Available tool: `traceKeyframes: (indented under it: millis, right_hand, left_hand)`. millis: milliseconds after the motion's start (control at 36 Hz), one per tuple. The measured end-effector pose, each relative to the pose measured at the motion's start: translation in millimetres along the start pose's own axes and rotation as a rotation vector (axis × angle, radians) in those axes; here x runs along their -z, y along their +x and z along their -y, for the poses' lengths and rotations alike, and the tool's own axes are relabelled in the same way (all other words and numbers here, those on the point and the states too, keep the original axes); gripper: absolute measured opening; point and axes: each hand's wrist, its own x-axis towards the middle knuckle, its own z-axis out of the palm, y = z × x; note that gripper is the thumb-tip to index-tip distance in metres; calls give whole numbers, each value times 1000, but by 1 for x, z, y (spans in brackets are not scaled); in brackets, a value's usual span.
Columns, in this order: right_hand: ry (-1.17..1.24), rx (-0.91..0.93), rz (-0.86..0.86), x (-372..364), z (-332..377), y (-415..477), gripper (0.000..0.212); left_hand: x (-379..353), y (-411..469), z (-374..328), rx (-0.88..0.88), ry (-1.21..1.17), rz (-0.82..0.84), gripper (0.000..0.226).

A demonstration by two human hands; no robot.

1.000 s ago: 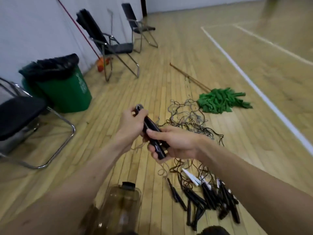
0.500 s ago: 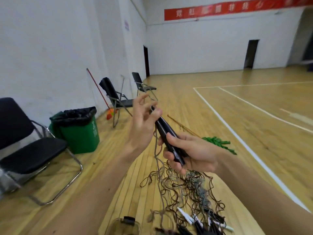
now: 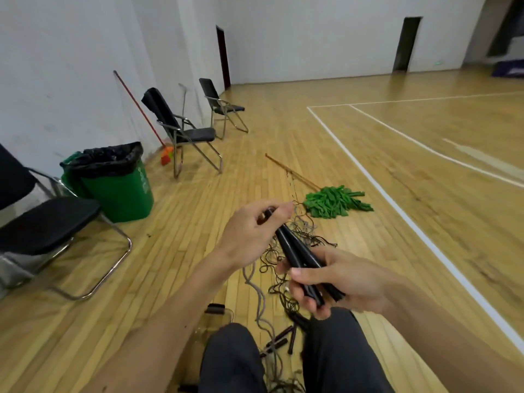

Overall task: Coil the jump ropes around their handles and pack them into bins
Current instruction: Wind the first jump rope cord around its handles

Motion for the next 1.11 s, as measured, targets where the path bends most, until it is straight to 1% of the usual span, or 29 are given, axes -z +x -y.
traceKeyframes:
  millis: [56, 83, 139, 167, 306, 389, 444, 472, 556, 583, 639, 722, 778, 806, 833, 861, 889, 917, 972, 1028, 1111]
  right_hand:
    - [77, -13, -15, 0, -6, -1, 20]
    - [124, -12, -25, 1, -8, -2, 18]
    - [182, 2, -65, 1, -11, -5, 17]
    - [186, 13, -87, 2, -11, -7, 17]
    - [163, 45, -67, -1, -7, -10, 19]
    - [190, 70, -49, 0, -2, -7, 26]
    - [192, 70, -69, 3, 1, -4, 26]
    - [199, 74, -72, 6, 2, -1, 24]
    - [177, 89, -57, 7, 4, 10, 15]
    - [153, 89, -61, 7, 4, 15, 16]
    - [111, 94, -84, 10, 4, 24, 19]
    - [-9, 128, -163, 22, 5, 33, 18]
    - [-106, 130, -225, 33, 3, 37, 20]
    - [-164, 127, -243, 39, 1, 39, 20]
    - [-219, 121, -258, 44, -2, 41, 19]
    - [-276, 111, -275, 49, -5, 42, 18]
    - [-339, 98, -296, 54, -7, 43, 15]
    - [-410, 91, -317, 60, -9, 43, 12]
    - [-529, 75, -340, 71, -12, 43, 7]
    - [-629, 28, -365, 77, -16, 45, 8]
    - [-815, -79, -424, 82, -22, 51, 14]
  left_hand:
    - [2, -3, 11, 29, 108, 27, 51]
    - [3, -5, 17, 32, 122, 52, 58]
    - [2, -8, 25, 27, 58, 82, 73]
    - [0, -7, 27, 14, 10, 83, 76]
    - [-16, -6, 27, -24, -256, 24, 69]
    - [-23, -1, 22, 33, -371, 9, 62]
    - [-28, -1, 23, 39, -298, -21, 63]
    - [-32, -1, 24, 32, -226, -63, 59]
    - [-49, -5, 21, 80, -160, -146, 30]
    - [-57, -7, 22, 86, -160, -156, 29]
    - [-69, -4, 27, 169, -214, -167, 33]
    - [-83, 3, 37, 283, -336, -102, 28]
    - [-89, 1, 44, 328, -262, -29, 25]
    - [-90, -1, 47, 339, -181, 51, 20]
    - [-90, -2, 49, 320, -20, 132, 18]
    - [-87, -3, 50, 284, 237, 207, 19]
    - [-82, -2, 52, 248, 438, 249, 21]
    - [-77, 1, 50, 222, 568, 290, 23]
    - [-71, 5, 52, 133, 755, 371, 29]
    - [-66, 8, 53, -20, 956, 445, 34]
    - [-60, 15, 50, -195, 1111, 526, 24]
